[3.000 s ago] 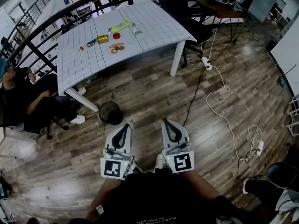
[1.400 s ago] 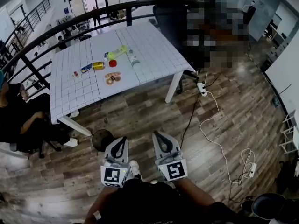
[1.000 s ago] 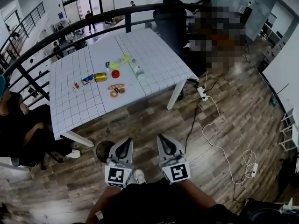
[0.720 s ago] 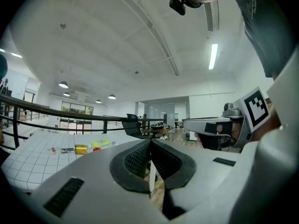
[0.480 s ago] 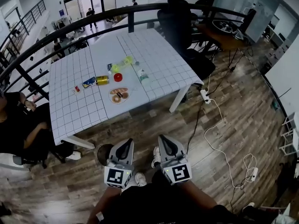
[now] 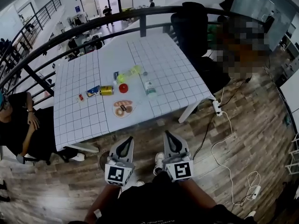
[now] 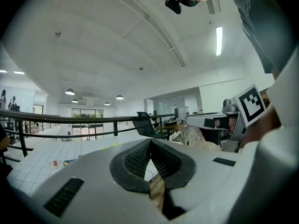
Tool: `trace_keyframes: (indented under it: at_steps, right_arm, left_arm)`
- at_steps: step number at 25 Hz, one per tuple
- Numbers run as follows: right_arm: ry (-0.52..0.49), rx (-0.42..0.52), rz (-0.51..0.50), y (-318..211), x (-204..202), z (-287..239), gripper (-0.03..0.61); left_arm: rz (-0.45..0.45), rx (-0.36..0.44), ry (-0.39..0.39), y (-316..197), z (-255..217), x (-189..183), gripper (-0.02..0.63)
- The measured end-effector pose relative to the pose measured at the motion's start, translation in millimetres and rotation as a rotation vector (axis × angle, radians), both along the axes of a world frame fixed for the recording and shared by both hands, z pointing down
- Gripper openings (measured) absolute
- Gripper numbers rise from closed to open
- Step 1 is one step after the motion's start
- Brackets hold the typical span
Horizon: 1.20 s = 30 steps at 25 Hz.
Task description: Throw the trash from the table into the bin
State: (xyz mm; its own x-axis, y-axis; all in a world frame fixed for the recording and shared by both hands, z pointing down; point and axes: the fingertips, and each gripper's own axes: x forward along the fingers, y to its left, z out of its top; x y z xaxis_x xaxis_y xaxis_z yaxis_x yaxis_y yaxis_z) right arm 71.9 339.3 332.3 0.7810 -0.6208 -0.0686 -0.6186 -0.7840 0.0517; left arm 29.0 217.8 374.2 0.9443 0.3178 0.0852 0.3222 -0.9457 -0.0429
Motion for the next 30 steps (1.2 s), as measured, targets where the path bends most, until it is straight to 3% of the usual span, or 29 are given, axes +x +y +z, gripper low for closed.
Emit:
trace_keyframes:
  at_steps: [6,16,19,23,30]
  right_arm:
    - [0.036,-0.006,-0.117,-10,56,0,0.025]
    - [-0.01,-0.008,-0.217,-9,134,20,0.025]
    - [-0.061,0.03,-0.225,-3,149,29,0.025]
    - [-0.177,-0.011,-0.193,-3,170,41,0.025]
    - [-0.22,0.0,-0.148,-2,200,52,0.025]
  left_arm:
    - [-0.061,0.011,-0.039,-3,4,62,0.023]
    - [-0.108,0.005,-0.081,19,15,134,0.023]
    - [-0.126,0.02,-0.082,24,17,145,0.023]
    - [-0.155,0.023,-0.1,14,17,151,0.023]
    - [-0.152,0.044,-0.108,20,6,167,0.023]
